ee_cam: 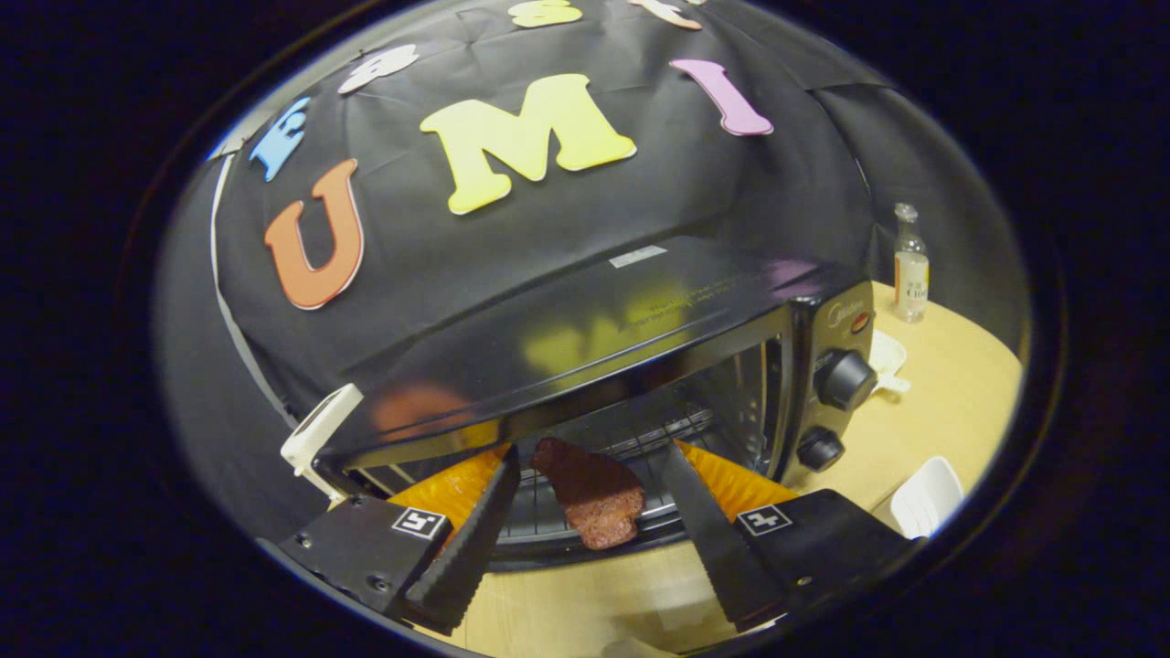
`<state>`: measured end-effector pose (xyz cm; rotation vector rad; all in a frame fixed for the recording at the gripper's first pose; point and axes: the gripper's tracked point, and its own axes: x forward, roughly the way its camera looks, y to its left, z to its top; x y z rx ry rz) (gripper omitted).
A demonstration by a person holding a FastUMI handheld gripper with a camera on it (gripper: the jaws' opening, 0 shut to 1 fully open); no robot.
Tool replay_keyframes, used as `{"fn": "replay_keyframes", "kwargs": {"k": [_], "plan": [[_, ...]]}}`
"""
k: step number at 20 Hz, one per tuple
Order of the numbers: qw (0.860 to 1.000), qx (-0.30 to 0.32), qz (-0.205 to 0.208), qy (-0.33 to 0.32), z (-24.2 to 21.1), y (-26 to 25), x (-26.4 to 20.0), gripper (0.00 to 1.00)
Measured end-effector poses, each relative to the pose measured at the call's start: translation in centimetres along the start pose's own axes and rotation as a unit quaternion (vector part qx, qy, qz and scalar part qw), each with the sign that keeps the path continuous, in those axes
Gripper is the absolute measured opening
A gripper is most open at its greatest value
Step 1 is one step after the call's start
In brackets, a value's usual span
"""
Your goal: Open the toaster oven, put the food inside, and close the toaster oven door.
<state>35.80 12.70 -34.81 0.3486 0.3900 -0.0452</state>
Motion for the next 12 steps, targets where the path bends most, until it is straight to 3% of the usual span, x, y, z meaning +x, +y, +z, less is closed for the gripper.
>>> {"fn": "replay_keyframes", "kwargs": {"k": [6, 12], "plan": [[0.998, -0.061, 0.015, 0.001, 1.9, -0.6, -6.4, 1.00], [0.992, -0.125, -0.001, 0.003, 2.6, -4.1, -13.2, 1.00]]}}
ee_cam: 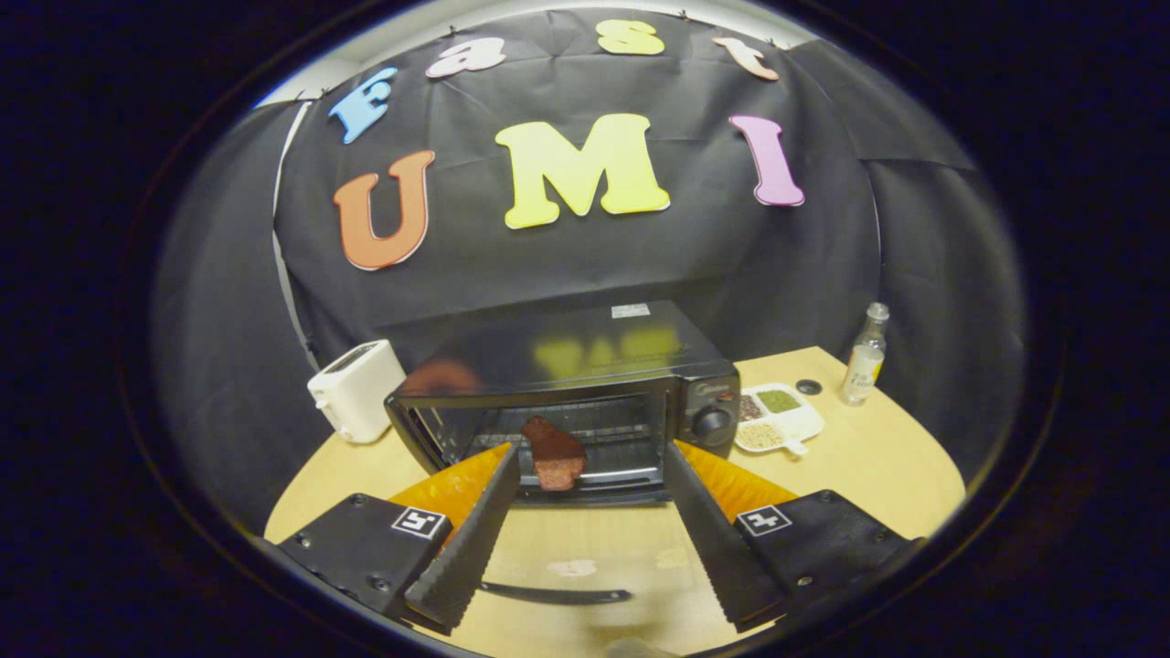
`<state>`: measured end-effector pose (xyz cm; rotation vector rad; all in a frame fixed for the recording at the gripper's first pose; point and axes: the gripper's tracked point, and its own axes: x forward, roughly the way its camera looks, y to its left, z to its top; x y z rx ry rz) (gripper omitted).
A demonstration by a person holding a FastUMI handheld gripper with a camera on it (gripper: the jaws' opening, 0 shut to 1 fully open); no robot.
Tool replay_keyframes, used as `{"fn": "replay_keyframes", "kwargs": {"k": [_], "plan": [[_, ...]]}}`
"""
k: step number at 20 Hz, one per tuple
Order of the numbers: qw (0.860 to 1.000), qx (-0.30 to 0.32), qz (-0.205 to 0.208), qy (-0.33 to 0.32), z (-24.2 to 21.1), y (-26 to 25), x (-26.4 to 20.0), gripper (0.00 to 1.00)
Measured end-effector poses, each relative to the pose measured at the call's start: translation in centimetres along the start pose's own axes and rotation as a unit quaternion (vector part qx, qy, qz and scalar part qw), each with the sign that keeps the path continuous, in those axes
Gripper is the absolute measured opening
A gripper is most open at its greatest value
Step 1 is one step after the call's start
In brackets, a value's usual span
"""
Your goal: Open the toaster oven, put the food inside, and close the toaster oven door.
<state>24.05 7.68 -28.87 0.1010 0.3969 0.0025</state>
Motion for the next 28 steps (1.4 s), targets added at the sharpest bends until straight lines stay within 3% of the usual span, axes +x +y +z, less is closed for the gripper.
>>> {"fn": "replay_keyframes", "kwargs": {"k": [7, 13, 20, 28], "plan": [[0.998, -0.047, -0.016, 0.044, -5.6, -3.5, -5.8, 1.00], [0.992, -0.066, -0.004, 0.104, -13.1, -2.6, -8.1, 1.00], [0.986, -0.063, 0.009, 0.156, -19.1, 0.4, -6.2, 1.00], [0.980, -0.043, 0.012, 0.192, -21.9, 2.6, -1.5, 1.00]]}}
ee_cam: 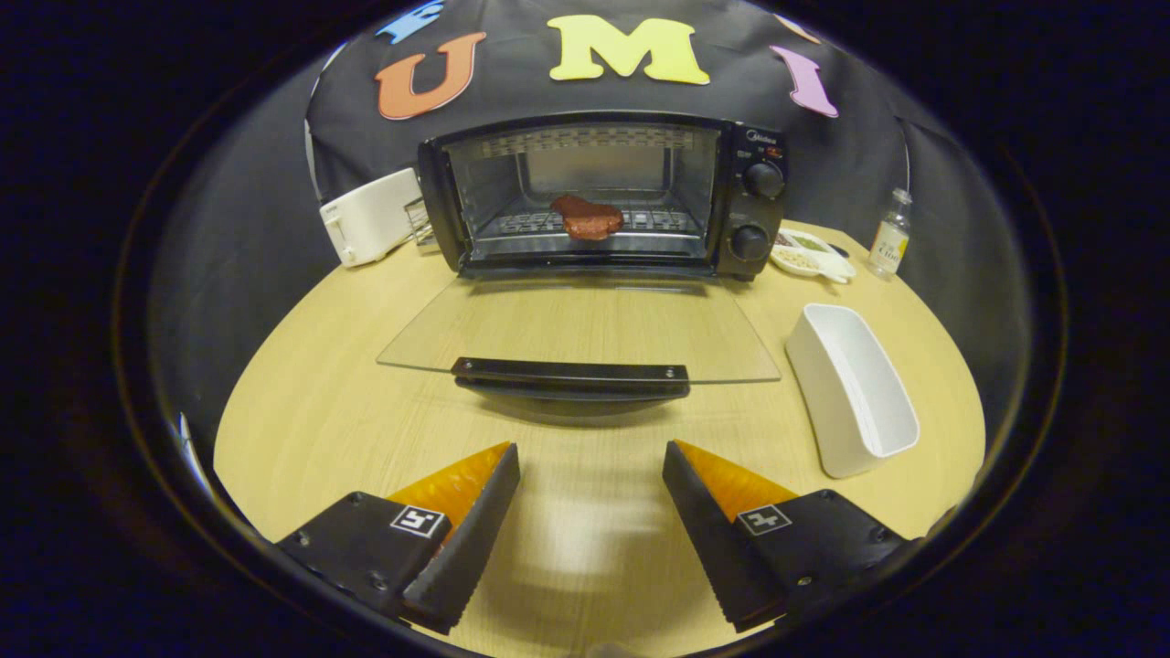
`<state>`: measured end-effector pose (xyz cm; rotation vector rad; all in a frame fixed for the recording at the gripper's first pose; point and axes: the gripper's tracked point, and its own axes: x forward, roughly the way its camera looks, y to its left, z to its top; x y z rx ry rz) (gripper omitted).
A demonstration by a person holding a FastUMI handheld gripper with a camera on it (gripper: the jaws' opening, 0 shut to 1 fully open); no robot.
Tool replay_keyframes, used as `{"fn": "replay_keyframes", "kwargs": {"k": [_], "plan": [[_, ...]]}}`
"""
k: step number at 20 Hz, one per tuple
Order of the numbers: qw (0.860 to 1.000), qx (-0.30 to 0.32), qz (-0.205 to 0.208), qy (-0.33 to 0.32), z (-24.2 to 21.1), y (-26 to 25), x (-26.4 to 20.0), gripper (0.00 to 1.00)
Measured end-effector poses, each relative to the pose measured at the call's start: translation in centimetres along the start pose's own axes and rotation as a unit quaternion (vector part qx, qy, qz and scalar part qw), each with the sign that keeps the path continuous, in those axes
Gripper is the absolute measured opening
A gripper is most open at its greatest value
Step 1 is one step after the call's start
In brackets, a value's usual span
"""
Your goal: Open the toaster oven, put the food inside, and close the toaster oven door.
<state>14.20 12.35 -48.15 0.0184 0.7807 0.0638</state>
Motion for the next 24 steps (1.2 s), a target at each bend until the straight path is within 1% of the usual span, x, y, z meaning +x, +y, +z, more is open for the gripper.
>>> {"fn": "replay_keyframes", "kwargs": {"k": [5, 8, 15, 18, 24], "plan": [[1.000, -0.011, -0.010, 0.003, 1.0, 0.1, 2.3, 1.00], [1.000, -0.015, -0.011, 0.002, 1.3, 0.5, 2.9, 1.00], [1.000, -0.013, -0.011, 0.001, 3.0, 0.7, 2.1, 1.00], [1.000, -0.015, -0.009, -0.020, 5.0, 1.2, 0.8, 1.00], [0.997, -0.017, -0.004, -0.078, 13.2, 1.4, -1.2, 1.00]]}}
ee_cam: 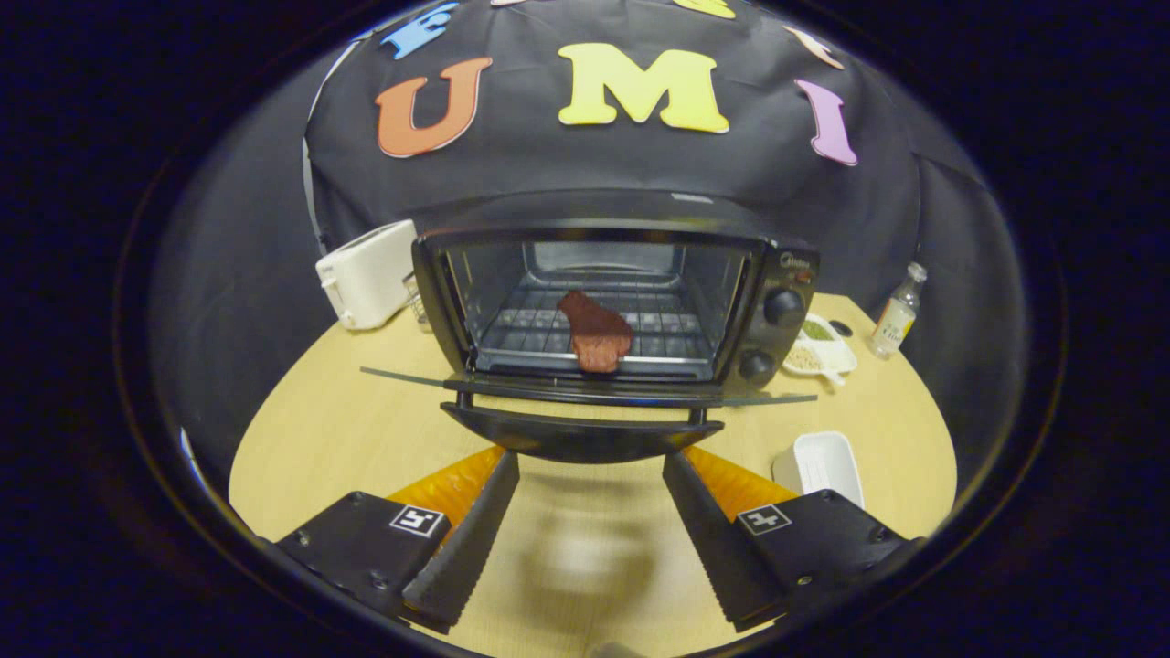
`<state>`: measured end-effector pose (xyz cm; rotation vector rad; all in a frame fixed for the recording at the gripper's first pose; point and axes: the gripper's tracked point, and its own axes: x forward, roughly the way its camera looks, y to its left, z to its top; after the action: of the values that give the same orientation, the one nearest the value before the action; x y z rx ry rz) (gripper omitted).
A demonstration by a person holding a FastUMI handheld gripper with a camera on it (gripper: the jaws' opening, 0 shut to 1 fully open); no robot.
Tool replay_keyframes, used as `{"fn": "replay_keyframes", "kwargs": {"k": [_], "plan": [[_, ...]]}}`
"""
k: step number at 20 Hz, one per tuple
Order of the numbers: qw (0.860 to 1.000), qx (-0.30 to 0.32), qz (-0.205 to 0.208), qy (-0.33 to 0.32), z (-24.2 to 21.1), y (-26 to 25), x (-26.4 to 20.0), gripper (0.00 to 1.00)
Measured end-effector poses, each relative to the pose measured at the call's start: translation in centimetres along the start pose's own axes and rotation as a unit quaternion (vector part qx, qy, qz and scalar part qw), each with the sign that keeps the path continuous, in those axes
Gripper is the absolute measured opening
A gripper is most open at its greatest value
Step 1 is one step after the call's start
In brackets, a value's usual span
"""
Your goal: Open the toaster oven, put the food inside, and close the toaster oven door.
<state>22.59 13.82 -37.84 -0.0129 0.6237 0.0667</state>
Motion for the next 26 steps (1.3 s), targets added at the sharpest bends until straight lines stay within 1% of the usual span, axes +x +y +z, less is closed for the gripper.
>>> {"fn": "replay_keyframes", "kwargs": {"k": [3, 7, 10, 14, 17, 19, 23, 26], "plan": [[1.000, 0.003, -0.003, -0.017, 3.3, -0.2, 0.7, 1.00], [0.999, 0.007, 0.000, -0.033, 6.3, 0.2, 1.2, 1.00], [0.999, 0.006, 0.001, -0.040, 6.9, 0.3, 0.9, 1.00], [0.999, 0.014, 0.000, -0.050, 7.2, 0.0, -1.5, 1.00], [0.997, 0.012, -0.009, -0.073, 7.9, -1.2, -4.8, 1.00], [0.995, 0.019, -0.014, -0.092, 8.8, -2.3, -7.9, 1.00], [0.988, 0.033, -0.034, -0.146, 11.9, -5.8, -15.6, 1.00], [0.979, 0.034, -0.049, -0.193, 14.9, -8.7, -22.0, 1.00]]}}
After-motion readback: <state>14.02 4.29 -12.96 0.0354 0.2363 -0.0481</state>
